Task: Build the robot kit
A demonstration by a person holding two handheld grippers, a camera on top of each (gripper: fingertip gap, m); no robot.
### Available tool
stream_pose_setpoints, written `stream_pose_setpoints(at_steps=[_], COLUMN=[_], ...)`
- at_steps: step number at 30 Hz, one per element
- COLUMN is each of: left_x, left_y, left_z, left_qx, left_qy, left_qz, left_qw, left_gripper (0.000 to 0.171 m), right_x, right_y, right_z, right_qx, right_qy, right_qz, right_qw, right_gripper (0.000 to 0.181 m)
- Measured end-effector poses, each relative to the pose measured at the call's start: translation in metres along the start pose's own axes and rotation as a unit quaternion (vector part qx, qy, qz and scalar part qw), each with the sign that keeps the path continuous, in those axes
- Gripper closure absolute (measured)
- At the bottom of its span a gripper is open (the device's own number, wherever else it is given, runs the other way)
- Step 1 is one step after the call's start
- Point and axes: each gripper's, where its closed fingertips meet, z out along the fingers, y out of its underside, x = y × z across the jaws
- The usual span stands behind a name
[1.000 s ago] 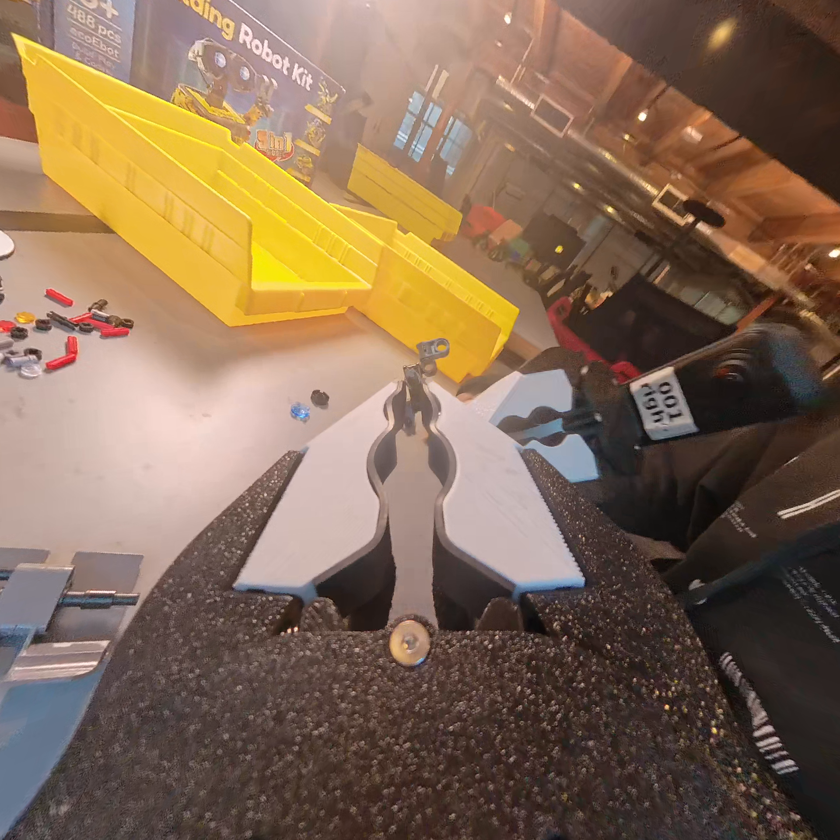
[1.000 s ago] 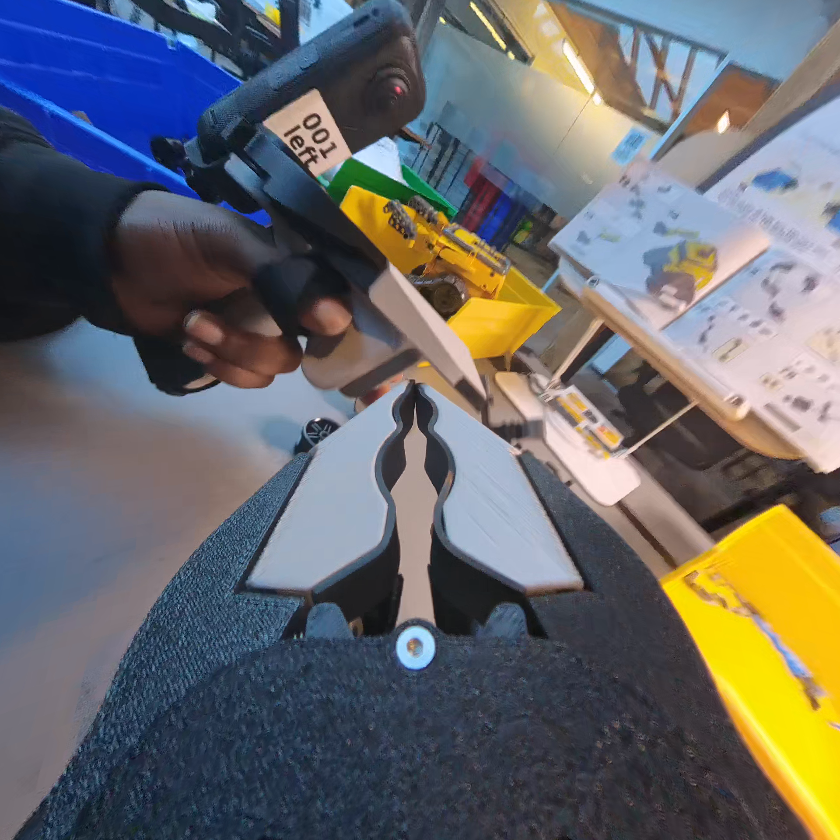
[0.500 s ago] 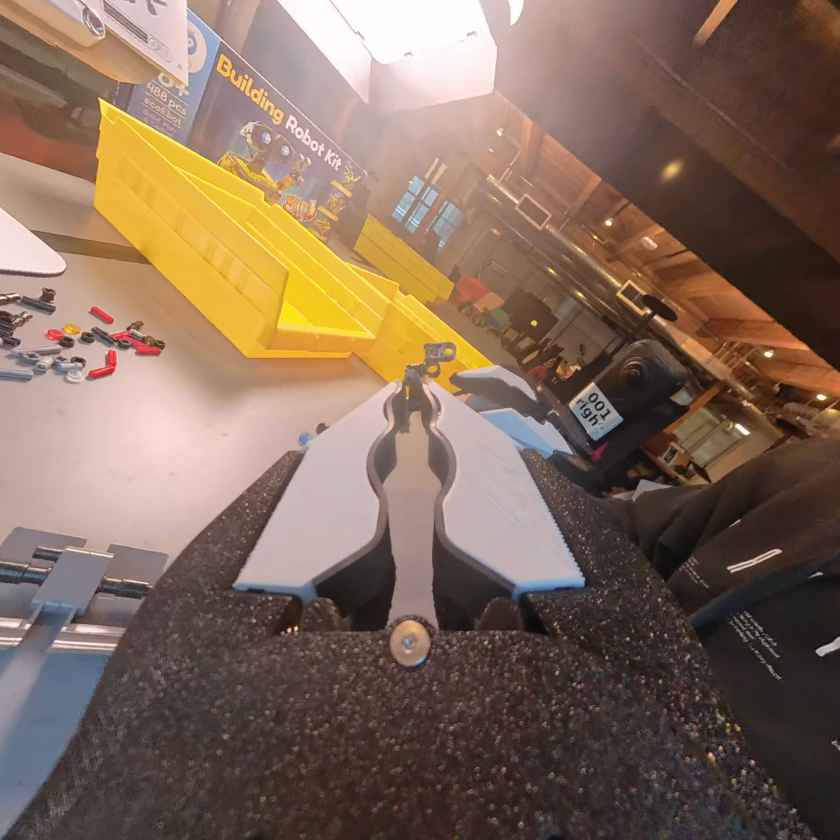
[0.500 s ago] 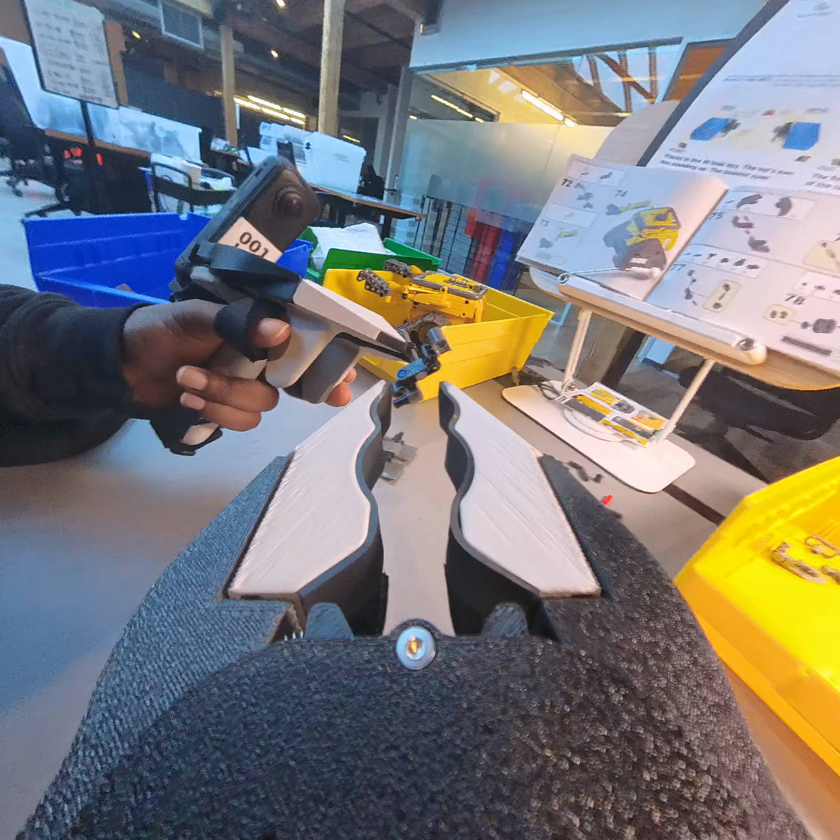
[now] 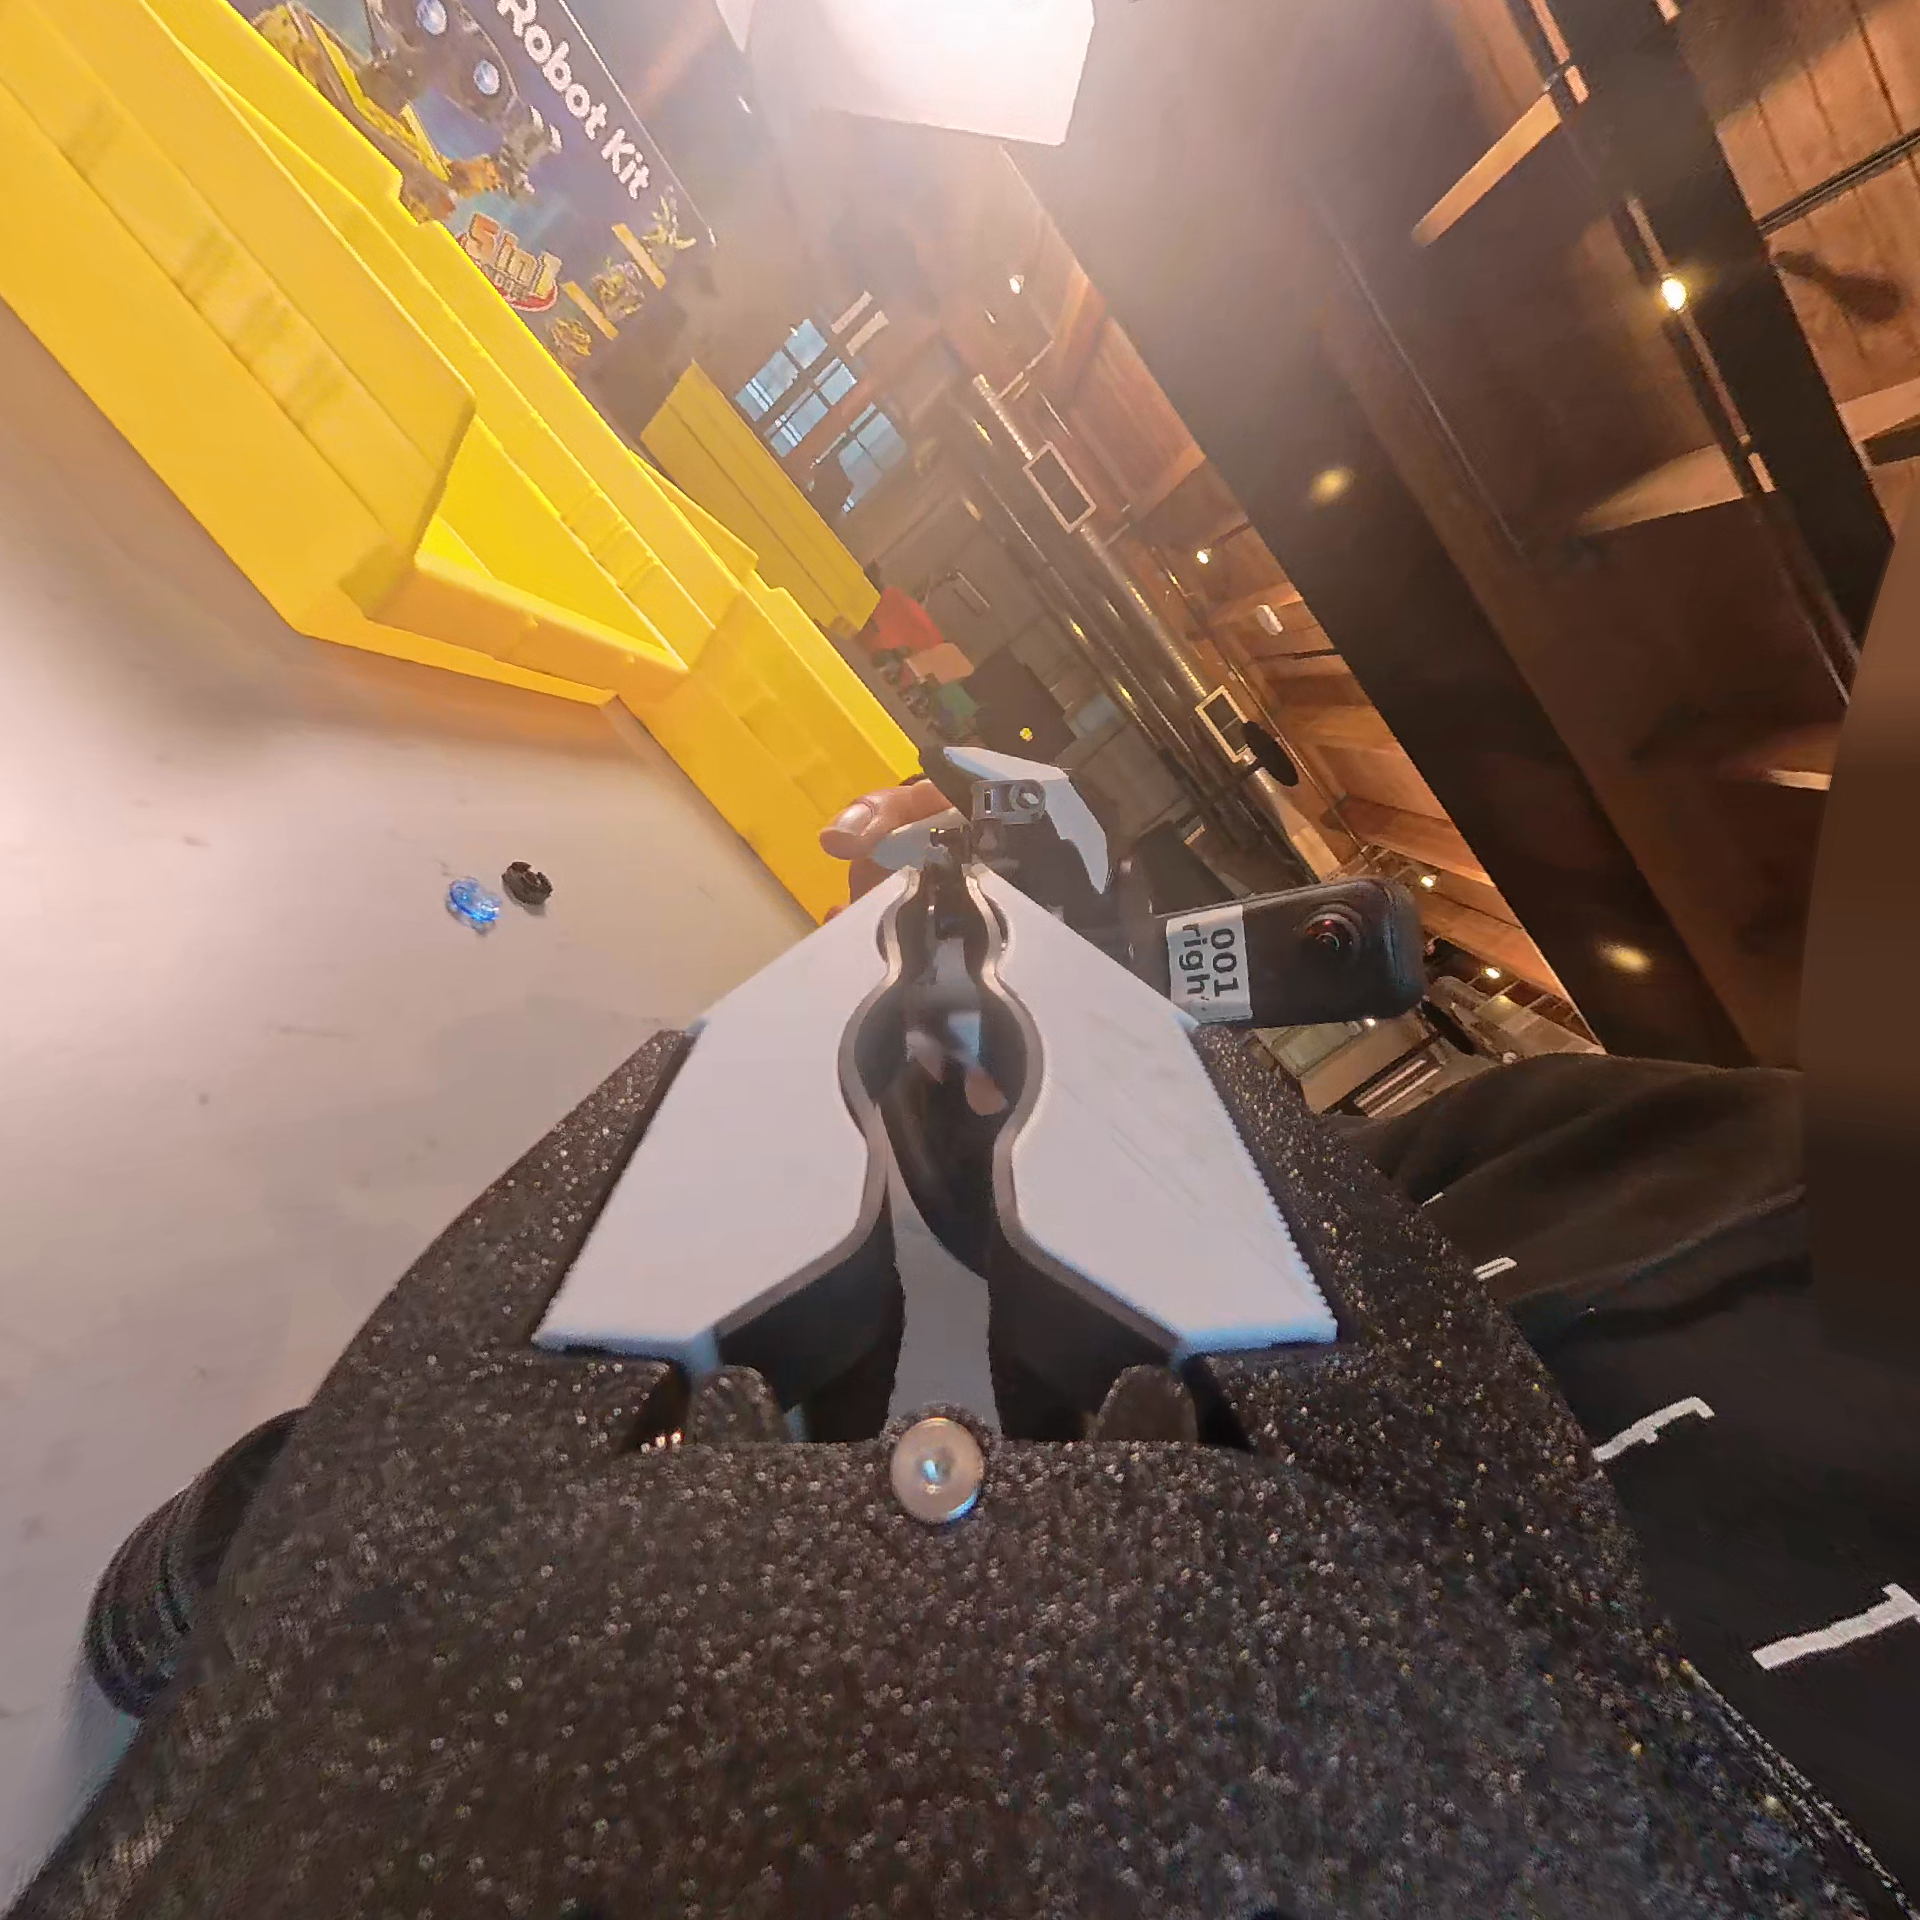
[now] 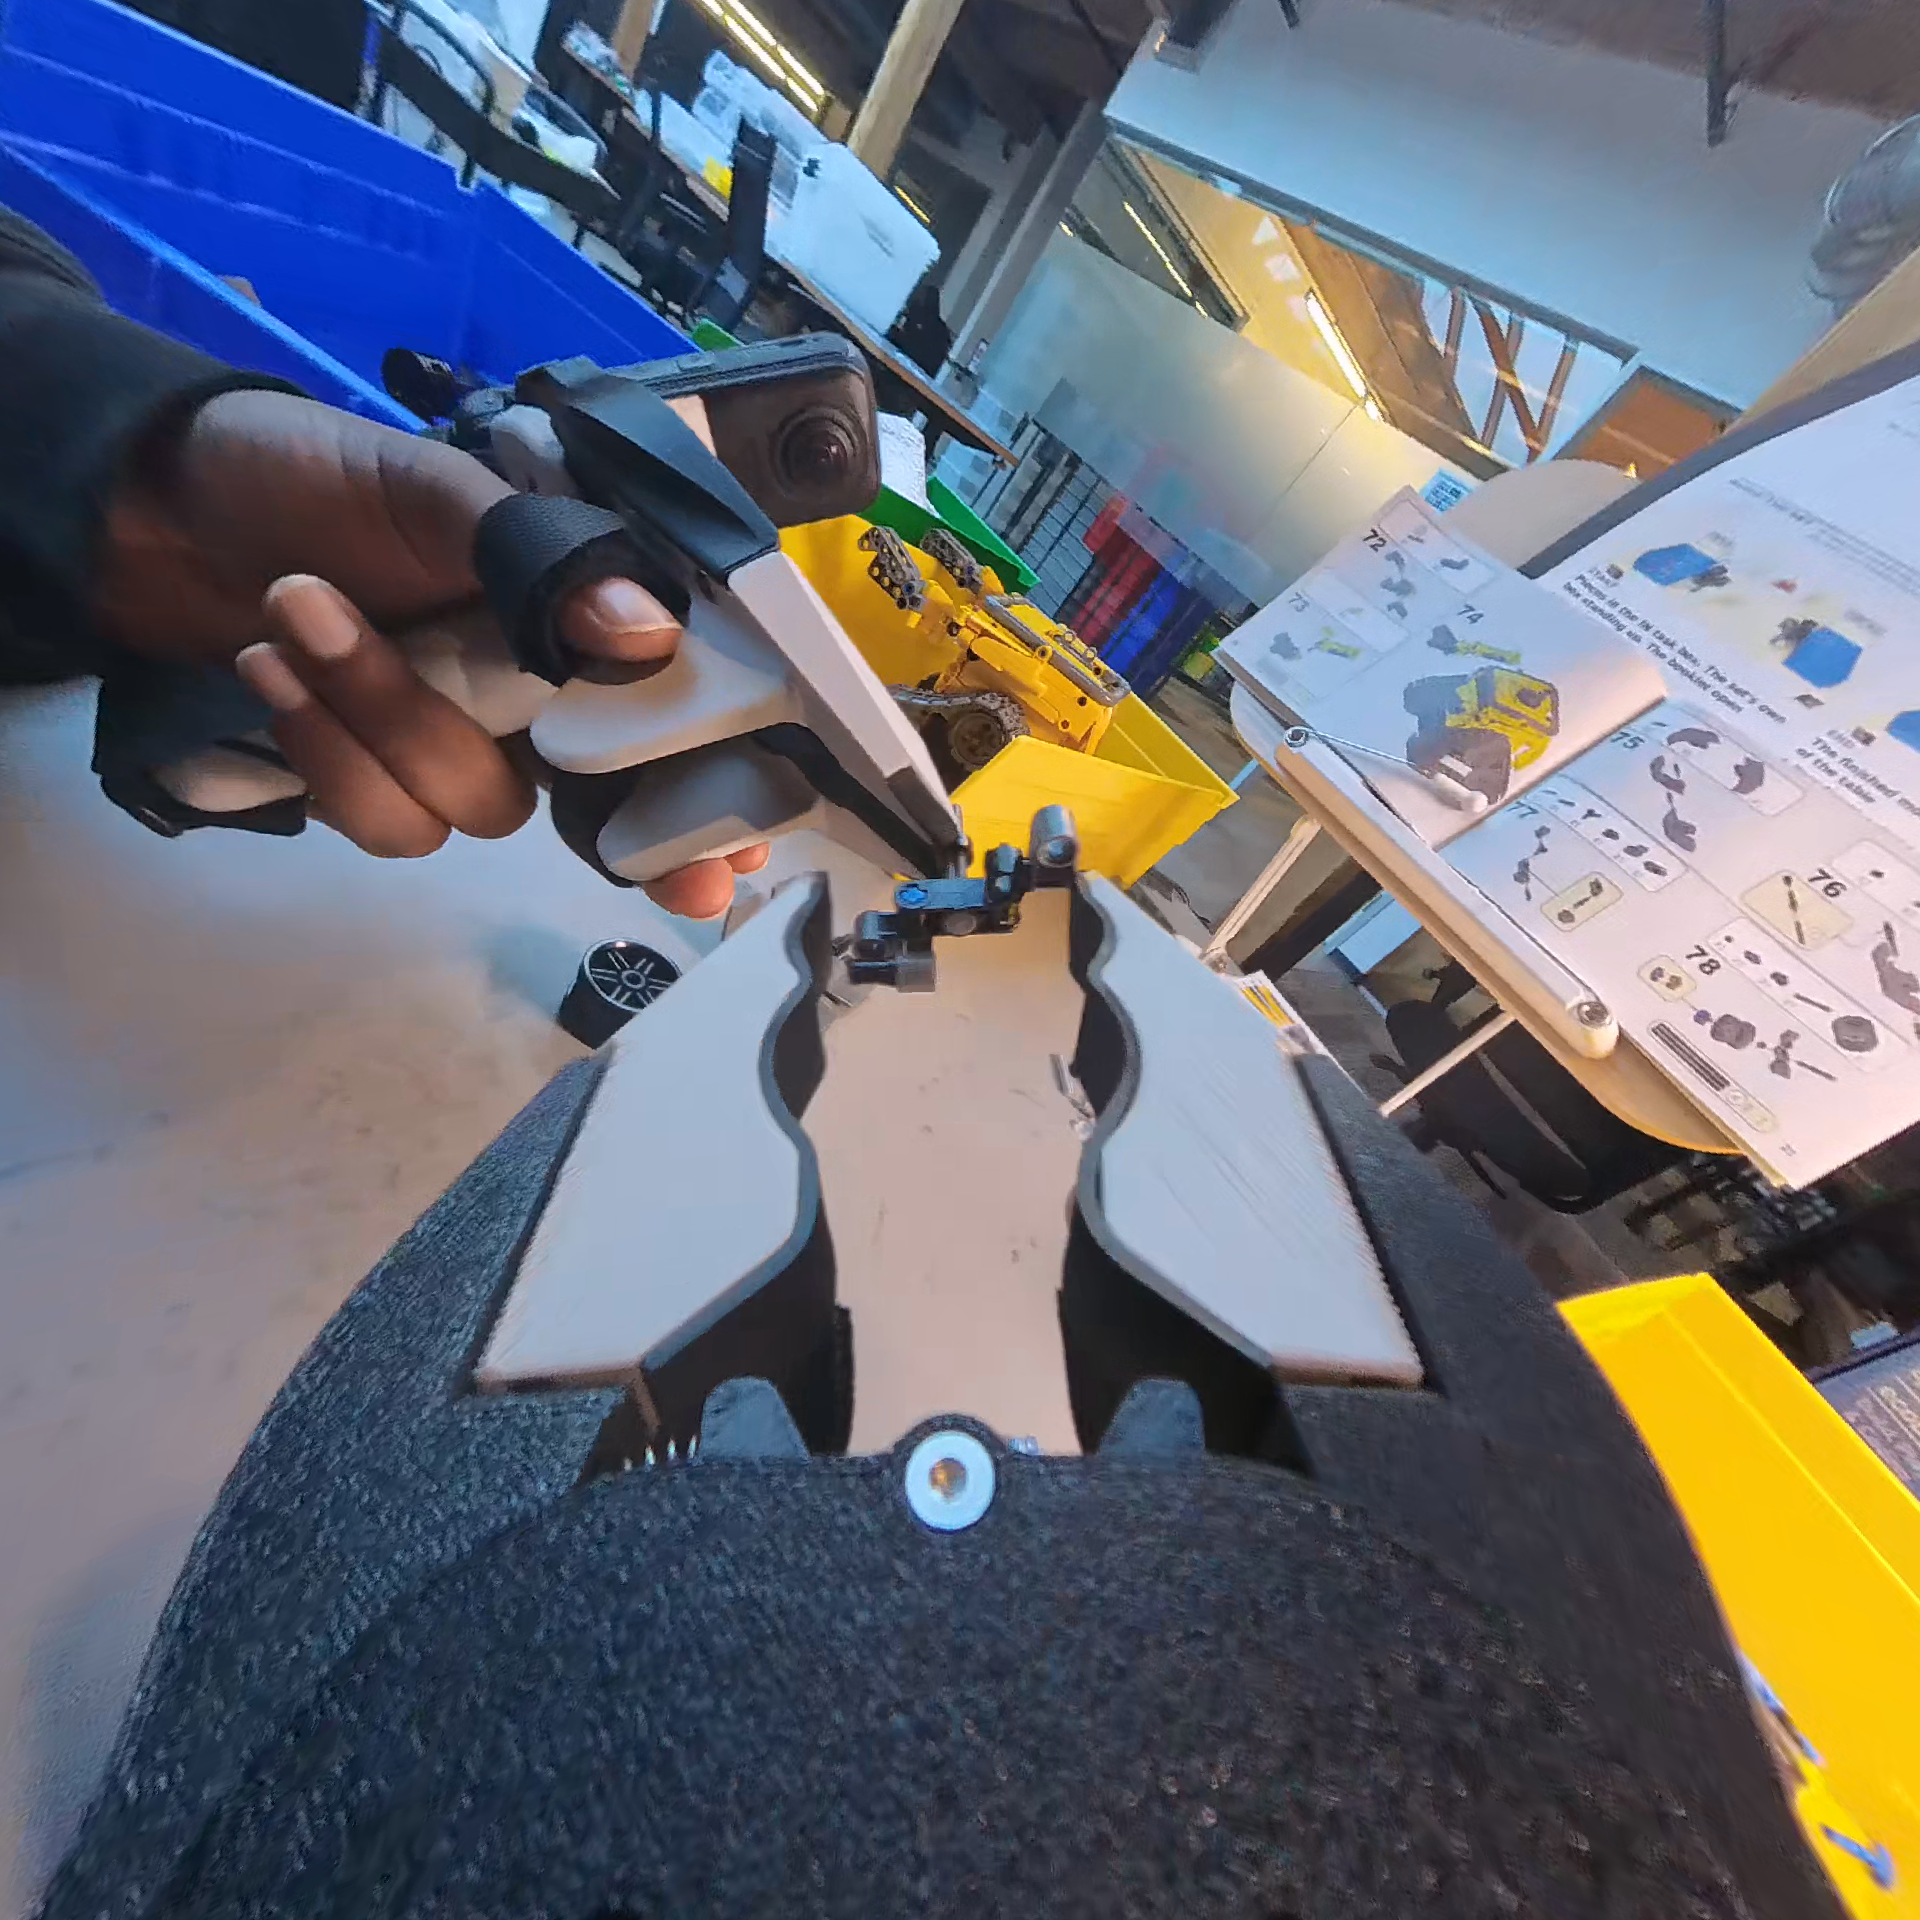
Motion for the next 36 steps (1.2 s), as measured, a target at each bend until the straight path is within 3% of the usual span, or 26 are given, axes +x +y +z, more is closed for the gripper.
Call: stream_pose_setpoints(at_steps=[2,8,11,15,22,26,31,36], left_x=[0.001,0.009,0.013,0.015,0.019,0.022,0.027,0.021], left_y=[0.001,0.012,0.018,0.029,0.045,0.048,0.044,0.044], left_z=[0.000,0.004,0.003,0.002,0.002,0.001,-0.004,-0.006], left_qx=[-0.005,-0.040,-0.068,-0.115,-0.163,-0.170,-0.167,-0.180], left_qy=[0.005,0.028,0.044,0.032,0.020,0.023,0.032,-0.003], left_qz=[-0.002,0.008,0.018,0.106,0.218,0.244,0.271,0.343], left_qw=[1.000,0.999,0.997,0.987,0.962,0.954,0.947,0.922], left_gripper=[0.167,0.166,0.166,0.160,0.171,0.171,0.160,0.160], right_x=[0.001,-0.003,-0.008,-0.020,-0.035,-0.036,-0.028,-0.033], right_y=[-0.001,-0.005,-0.005,-0.006,-0.005,-0.008,-0.011,-0.009], right_z=[-0.005,-0.016,-0.020,-0.028,-0.033,-0.036,-0.038,-0.037], right_qx=[0.008,0.031,0.028,0.020,0.004,0.012,0.032,0.029], right_qy=[-0.018,-0.121,-0.184,-0.263,-0.319,-0.334,-0.335,-0.344], right_qz=[0.019,0.178,0.270,0.359,0.387,0.405,0.429,0.440], right_qw=[1.000,0.976,0.945,0.895,0.865,0.851,0.838,0.829], right_gripper=[0.149,0.150,0.150,0.150,0.150,0.150,0.150,0.150])
